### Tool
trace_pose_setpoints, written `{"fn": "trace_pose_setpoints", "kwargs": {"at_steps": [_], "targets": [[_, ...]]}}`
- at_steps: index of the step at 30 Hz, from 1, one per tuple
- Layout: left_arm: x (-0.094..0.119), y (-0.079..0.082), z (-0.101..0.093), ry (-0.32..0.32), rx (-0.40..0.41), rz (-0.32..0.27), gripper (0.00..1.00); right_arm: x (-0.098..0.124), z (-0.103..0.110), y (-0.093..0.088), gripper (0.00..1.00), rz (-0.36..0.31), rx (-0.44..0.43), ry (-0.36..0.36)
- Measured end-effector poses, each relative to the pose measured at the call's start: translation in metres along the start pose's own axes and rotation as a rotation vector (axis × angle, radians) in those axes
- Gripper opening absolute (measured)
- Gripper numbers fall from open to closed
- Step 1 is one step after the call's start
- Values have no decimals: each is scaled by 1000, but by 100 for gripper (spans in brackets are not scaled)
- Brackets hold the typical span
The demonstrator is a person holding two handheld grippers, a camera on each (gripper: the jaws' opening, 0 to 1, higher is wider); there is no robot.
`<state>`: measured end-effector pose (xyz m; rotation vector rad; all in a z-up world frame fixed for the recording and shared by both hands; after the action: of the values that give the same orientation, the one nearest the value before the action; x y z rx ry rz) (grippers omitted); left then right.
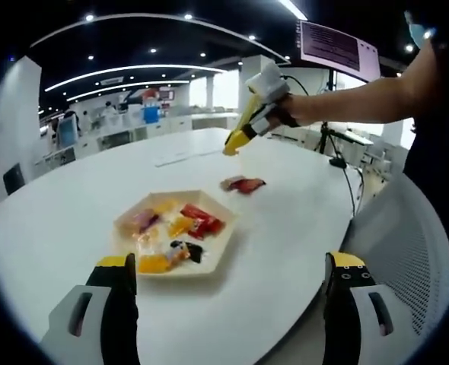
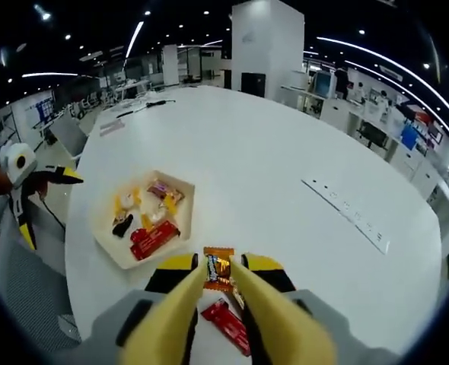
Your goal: Place the target food into the container with the food tongs after gripping and lifting it, then release it inside without dropping or visibly crushing the food.
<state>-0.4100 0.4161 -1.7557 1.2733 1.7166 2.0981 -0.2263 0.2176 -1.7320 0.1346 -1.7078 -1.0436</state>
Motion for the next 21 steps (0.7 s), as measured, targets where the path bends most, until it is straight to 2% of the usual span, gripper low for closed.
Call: {"fn": "trace_pose_setpoints", "kwargs": {"at_steps": [2,11,17,21], "targets": [[0,0,2,11,14,-8,100,1,0,0,21,1,2,0],[-2,-4,0,26,-31,7,100,2,-1,1,21,9,3,-3],[-1,-5,4,37,-14,5,100,3,4,5,21,5,7,1],[-4,-9,3,42,-36,31,100,4,4,7,21,4,7,0]]}}
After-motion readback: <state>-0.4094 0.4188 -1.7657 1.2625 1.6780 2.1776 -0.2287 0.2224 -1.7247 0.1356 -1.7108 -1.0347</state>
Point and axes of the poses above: the point that each gripper's makers call its tool centre point, and the gripper's own axes: x roughly backward along the fingers, z roughly to its left, y roughly out of its top, the point moved 1 cm from there along x, roughly backward along the fingers, and after that the axes turned 5 degrees about z, right-handed, at the moved point
